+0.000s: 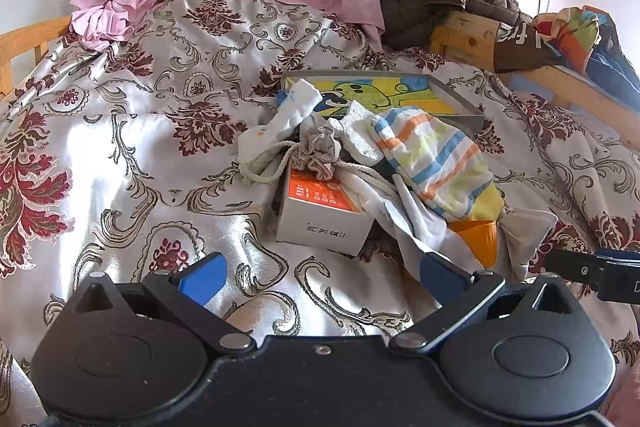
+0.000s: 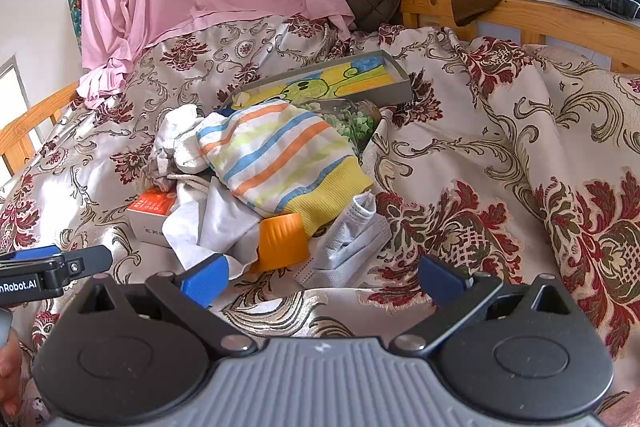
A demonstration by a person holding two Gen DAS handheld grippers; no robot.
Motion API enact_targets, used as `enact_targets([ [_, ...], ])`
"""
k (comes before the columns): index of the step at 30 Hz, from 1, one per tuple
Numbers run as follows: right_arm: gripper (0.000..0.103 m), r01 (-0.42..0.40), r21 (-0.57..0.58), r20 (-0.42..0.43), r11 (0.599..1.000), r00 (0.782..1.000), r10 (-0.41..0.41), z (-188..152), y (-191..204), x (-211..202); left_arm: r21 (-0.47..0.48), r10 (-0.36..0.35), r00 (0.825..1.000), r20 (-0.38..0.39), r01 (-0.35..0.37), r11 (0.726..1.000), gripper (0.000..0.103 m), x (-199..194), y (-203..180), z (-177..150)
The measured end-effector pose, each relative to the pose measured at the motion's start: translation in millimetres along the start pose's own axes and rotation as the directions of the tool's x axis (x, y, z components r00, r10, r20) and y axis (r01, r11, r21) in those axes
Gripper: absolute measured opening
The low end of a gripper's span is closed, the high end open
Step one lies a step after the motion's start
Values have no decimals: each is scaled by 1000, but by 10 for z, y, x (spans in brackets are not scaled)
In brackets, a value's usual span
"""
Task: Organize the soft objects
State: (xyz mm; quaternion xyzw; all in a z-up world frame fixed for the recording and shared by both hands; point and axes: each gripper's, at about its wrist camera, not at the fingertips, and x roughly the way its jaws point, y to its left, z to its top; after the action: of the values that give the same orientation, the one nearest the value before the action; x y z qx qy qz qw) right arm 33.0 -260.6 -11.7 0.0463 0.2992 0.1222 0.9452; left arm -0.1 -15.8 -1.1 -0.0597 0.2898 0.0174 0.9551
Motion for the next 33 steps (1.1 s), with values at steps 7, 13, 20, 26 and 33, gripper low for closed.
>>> enact_targets([
  [7, 103, -1, 0, -1, 1000, 1000, 1, 4, -2, 2, -1, -1, 1000, 0, 1, 1000, 102, 1, -15, -5],
  [13, 103, -1, -1, -1, 1000, 1000, 1, 4, 0, 4, -2, -2, 1000, 0, 2, 1000, 102, 1, -9, -6],
  [20, 103, -1, 0, -1, 1000, 1000, 1, 3, 0, 5, -11, -8, 1000, 2, 8, 1000, 102, -11, 92, -3],
  [26, 103, -1, -1, -1, 1000, 1000, 1, 4, 0, 5, -11, -8, 1000, 1, 8, 1000, 102, -11, 92, -2],
  [33, 103, -1, -1, -1, 1000, 1000, 1, 4, 1, 7, -11, -7, 1000, 2, 7, 1000, 102, -11, 91, -1],
])
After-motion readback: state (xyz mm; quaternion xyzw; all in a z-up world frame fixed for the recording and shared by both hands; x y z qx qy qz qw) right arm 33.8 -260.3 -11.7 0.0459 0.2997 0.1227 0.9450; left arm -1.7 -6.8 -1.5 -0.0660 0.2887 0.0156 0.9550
